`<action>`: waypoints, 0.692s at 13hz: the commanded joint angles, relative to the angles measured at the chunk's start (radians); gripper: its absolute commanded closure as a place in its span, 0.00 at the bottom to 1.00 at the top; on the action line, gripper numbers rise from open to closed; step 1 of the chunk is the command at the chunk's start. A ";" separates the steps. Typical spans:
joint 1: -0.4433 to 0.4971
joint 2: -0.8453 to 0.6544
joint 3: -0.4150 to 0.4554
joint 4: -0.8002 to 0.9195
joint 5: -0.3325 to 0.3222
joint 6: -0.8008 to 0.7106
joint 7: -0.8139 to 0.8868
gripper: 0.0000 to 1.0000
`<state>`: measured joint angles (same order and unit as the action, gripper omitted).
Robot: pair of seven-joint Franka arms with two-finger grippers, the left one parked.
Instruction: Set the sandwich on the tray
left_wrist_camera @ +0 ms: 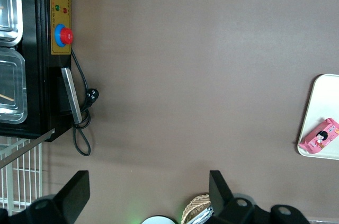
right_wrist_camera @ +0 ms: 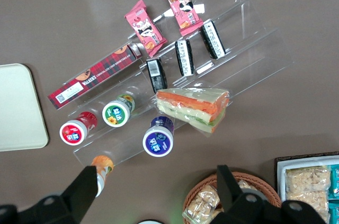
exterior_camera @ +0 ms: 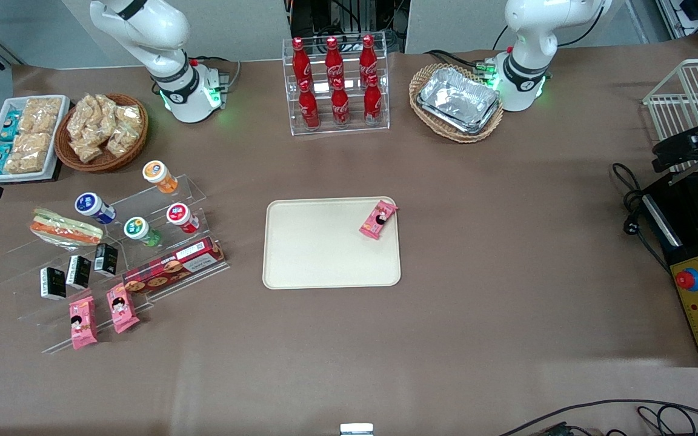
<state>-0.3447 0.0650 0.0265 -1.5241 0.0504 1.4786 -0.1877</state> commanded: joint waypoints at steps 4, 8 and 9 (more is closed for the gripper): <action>-0.003 -0.002 -0.002 0.010 0.017 0.000 -0.007 0.00; -0.003 -0.004 -0.002 0.001 0.016 0.000 0.002 0.00; -0.005 -0.005 -0.002 0.001 0.016 0.003 0.004 0.00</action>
<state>-0.3446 0.0650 0.0257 -1.5226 0.0504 1.4786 -0.1875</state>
